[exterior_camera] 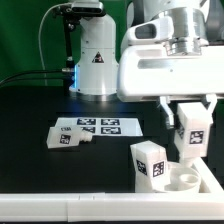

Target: Assemble stool

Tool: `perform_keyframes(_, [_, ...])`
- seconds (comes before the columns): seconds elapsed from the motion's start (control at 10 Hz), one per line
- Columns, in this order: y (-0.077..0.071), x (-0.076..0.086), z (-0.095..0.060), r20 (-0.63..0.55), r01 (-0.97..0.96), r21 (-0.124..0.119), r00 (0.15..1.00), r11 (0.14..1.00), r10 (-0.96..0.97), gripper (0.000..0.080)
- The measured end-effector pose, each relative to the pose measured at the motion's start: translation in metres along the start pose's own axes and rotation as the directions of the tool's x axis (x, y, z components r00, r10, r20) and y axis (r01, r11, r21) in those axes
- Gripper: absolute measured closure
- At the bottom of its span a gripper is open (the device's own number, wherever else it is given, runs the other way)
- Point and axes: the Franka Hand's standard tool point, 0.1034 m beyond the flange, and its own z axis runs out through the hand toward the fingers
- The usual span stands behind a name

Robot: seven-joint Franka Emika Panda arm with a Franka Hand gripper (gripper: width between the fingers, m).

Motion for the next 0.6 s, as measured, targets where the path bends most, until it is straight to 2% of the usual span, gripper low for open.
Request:
perform_keyframes(0.1, [0.000, -0.006, 0.005, 0.005, 0.003, -0.002, 1.000, 1.000, -0.003, 0.0465])
perform_keyframes(0.3, [0.001, -0.008, 0.007, 0.008, -0.001, -0.006, 1.000, 1.000, 0.001, 0.0465])
perform_keyframes(0.6, [0.001, -0.013, 0.019, 0.000, -0.002, -0.011, 1.000, 1.000, 0.002, 0.0465])
